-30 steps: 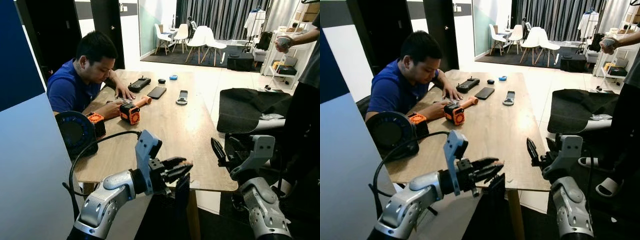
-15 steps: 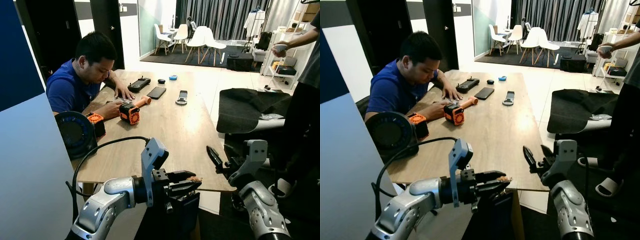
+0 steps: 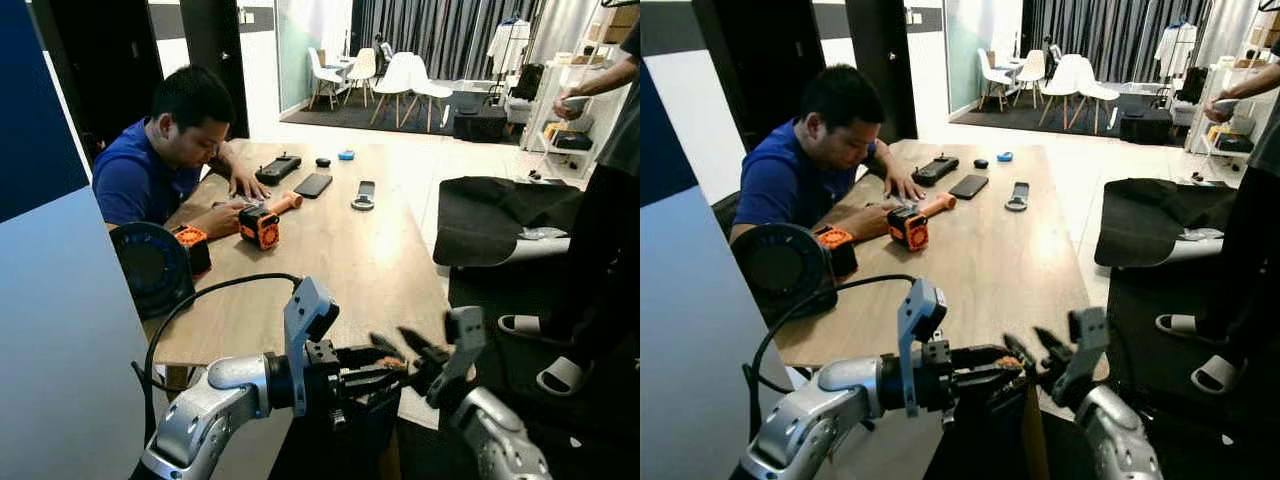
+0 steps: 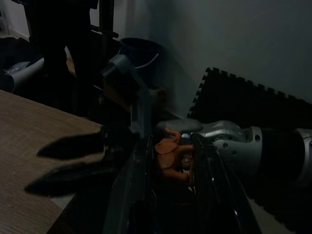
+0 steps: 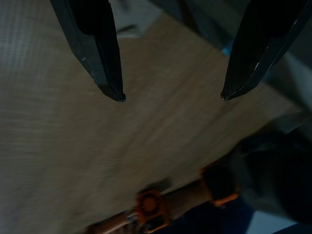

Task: Hang keys on a hook

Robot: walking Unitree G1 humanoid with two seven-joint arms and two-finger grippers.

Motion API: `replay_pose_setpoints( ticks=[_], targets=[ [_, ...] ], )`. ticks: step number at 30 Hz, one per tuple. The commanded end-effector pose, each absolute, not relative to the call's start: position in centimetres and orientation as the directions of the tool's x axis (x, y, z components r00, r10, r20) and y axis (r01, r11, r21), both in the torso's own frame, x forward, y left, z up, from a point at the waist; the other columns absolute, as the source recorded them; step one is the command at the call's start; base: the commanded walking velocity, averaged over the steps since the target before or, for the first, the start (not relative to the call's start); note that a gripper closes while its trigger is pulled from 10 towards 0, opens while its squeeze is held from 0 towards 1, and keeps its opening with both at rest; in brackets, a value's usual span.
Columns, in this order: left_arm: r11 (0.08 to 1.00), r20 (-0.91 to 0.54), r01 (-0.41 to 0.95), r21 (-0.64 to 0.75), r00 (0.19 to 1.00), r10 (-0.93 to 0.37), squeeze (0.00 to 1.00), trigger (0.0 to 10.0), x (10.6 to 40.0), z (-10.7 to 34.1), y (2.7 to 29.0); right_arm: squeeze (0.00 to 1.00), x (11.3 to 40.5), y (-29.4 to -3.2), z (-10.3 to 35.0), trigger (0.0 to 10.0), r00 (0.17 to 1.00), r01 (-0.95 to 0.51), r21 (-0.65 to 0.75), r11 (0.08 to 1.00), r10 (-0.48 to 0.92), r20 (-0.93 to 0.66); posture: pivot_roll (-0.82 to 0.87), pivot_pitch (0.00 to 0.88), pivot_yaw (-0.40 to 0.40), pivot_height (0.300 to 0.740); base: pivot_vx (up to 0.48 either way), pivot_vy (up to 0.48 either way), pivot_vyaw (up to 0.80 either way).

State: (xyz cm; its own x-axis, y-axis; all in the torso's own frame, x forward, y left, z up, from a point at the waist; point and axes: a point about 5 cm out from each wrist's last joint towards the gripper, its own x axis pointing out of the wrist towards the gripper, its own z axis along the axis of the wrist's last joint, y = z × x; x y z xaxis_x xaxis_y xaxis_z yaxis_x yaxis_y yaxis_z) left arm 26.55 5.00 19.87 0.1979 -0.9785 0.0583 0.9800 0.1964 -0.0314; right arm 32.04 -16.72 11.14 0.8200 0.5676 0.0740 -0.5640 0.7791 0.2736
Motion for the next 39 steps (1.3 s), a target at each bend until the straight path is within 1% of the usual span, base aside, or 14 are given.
replay_pose_setpoints(
  ticks=[1,7,12,21,25,26,27,29,30,32,33,34,35,39],
  targets=[
    [0.175,0.044,0.984,-0.025,0.176,-0.983,0.00,10.0,26.1,19.8,5.0,0.00,31.3,-15.8,10.7,10.0,0.769,-0.626,0.276,0.730,0.636,0.063,0.04,0.050,0.022,0.740,0.000,0.000,0.00],
    [0.175,0.045,0.984,-0.021,0.176,-0.983,0.00,10.0,26.1,19.9,5.0,0.00,30.0,-14.6,10.4,10.0,0.687,-0.707,0.275,0.652,0.725,0.048,0.05,0.049,0.021,0.740,0.000,0.000,0.00],
    [0.176,0.046,0.984,-0.017,0.177,-0.983,0.00,10.0,26.1,19.9,5.1,0.00,29.1,-14.1,10.1,10.0,0.653,-0.734,0.275,0.621,0.756,0.038,0.05,0.052,0.022,0.740,0.000,0.000,0.00],
    [0.187,0.055,0.982,-0.004,0.187,-0.981,0.00,10.0,26.1,20.1,5.2,0.00,27.8,-14.1,10.1,10.0,0.660,-0.733,0.245,0.635,0.751,0.029,0.05,0.056,0.022,0.740,0.000,0.000,0.00],
    [0.210,0.067,0.978,0.006,0.209,-0.976,0.00,10.0,26.2,20.1,5.3,0.00,27.4,-14.7,10.5,10.0,0.690,-0.712,0.216,0.668,0.723,0.037,0.05,0.058,0.023,0.740,0.000,0.000,0.00],
    [0.236,0.075,0.972,0.014,0.234,-0.969,0.00,10.0,26.4,20.1,5.3,0.00,27.4,-15.1,10.6,10.0,0.704,-0.700,0.207,0.684,0.709,0.041,0.05,0.058,0.023,0.740,0.000,0.000,0.00],
    [0.236,0.075,0.972,0.014,0.234,-0.969,0.00,10.0,26.4,20.1,5.3,0.00,27.4,-15.1,10.6,10.0,0.704,-0.700,0.207,0.684,0.709,0.041,0.05,0.058,0.023,0.740,0.000,0.000,0.00],
    [0.308,0.101,0.951,0.036,0.303,-0.948,0.00,10.0,27.2,20.3,5.3,0.00,27.4,-15.9,11.0,10.0,0.737,-0.670,0.189,0.717,0.674,0.056,0.05,0.063,0.023,0.740,0.000,0.000,0.00],
    [0.308,0.101,0.951,0.036,0.303,-0.948,0.00,10.0,27.2,20.3,5.3,0.00,27.4,-15.9,11.0,10.0,0.737,-0.670,0.189,0.717,0.674,0.056,0.05,0.063,0.023,0.740,0.000,0.000,0.00],
    [0.377,0.114,0.924,0.065,0.368,-0.923,0.00,10.0,27.9,20.4,5.2,0.00,27.4,-16.6,11.4,10.0,0.763,-0.644,0.171,0.746,0.642,0.071,0.05,0.063,0.023,0.740,0.000,0.000,0.00],
    [0.377,0.114,0.924,0.065,0.368,-0.923,0.00,10.0,27.9,20.4,5.2,0.00,27.4,-16.6,11.4,10.0,0.763,-0.644,0.171,0.746,0.642,0.071,0.05,0.063,0.023,0.740,0.000,0.000,0.00],
    [0.431,0.123,0.898,0.086,0.419,-0.900,0.00,10.0,28.6,20.4,5.3,0.00,27.4,-17.2,11.9,10.0,0.786,-0.617,0.154,0.772,0.612,0.082,0.04,0.064,0.025,0.740,0.000,0.000,0.00],
    [0.431,0.123,0.898,0.086,0.419,-0.900,0.00,10.0,28.6,20.4,5.3,0.00,27.4,-17.2,11.9,10.0,0.786,-0.617,0.154,0.772,0.612,0.082,0.04,0.064,0.025,0.740,0.000,0.000,0.00],
    [0.493,0.128,0.863,0.105,0.480,-0.868,0.00,10.0,29.4,20.5,5.4,0.00,27.4,-17.8,12.2,10.0,0.809,-0.588,0.139,0.797,0.581,0.091,0.04,0.063,0.027,0.740,0.000,0.000,0.00]
  ],
)
